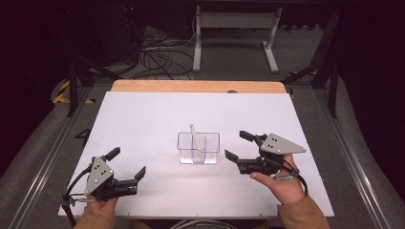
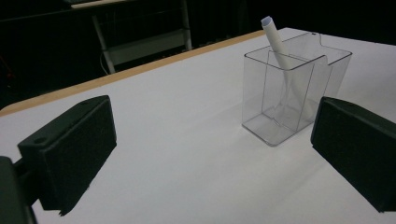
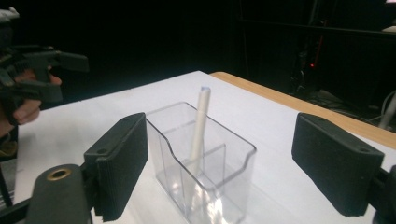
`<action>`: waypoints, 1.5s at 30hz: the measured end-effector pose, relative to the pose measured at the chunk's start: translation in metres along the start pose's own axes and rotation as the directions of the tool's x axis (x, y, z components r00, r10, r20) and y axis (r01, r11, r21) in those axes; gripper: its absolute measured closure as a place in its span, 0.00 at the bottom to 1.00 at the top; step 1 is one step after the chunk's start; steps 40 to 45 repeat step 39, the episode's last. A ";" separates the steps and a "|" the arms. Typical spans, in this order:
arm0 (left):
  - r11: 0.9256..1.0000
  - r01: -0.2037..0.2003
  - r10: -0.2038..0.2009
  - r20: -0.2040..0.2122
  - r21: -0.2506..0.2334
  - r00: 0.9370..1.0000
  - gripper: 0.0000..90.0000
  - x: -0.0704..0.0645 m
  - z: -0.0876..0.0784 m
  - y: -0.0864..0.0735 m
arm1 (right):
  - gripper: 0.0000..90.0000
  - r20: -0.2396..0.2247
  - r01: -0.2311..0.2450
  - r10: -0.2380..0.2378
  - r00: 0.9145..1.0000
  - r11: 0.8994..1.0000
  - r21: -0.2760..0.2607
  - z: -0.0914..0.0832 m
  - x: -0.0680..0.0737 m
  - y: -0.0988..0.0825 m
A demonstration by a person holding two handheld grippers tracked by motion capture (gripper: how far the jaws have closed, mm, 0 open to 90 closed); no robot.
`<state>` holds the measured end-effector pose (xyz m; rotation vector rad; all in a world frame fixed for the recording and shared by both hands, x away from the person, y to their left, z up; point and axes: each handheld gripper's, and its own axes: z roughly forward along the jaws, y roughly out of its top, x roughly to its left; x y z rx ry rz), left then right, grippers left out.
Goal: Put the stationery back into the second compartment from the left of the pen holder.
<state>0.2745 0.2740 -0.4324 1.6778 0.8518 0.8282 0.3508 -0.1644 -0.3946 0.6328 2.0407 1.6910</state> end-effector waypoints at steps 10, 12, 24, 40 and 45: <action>1.000 -0.011 0.011 0.006 0.002 1.000 0.01 -0.001 0.000 0.000 | 0.22 0.037 -0.038 0.039 0.999 0.999 -0.015 -0.024 -0.016 -0.034; 1.000 -0.015 0.015 0.006 0.003 1.000 0.01 -0.001 0.000 0.000 | 0.22 0.044 -0.042 0.042 0.998 0.999 -0.012 -0.028 -0.018 -0.041; 0.999 -0.027 0.027 0.008 0.020 1.000 0.01 -0.001 -0.006 -0.006 | 0.29 0.102 -0.056 0.053 0.993 0.998 0.022 -0.050 -0.024 -0.086; 0.999 -0.006 0.006 -0.002 0.047 1.000 0.01 0.005 -0.005 -0.015 | 0.33 0.184 -0.042 0.023 0.983 0.994 0.102 -0.058 -0.029 -0.095; 0.999 -0.006 0.006 -0.002 0.047 1.000 0.01 0.005 -0.005 -0.015 | 0.33 0.184 -0.042 0.023 0.983 0.994 0.102 -0.058 -0.029 -0.095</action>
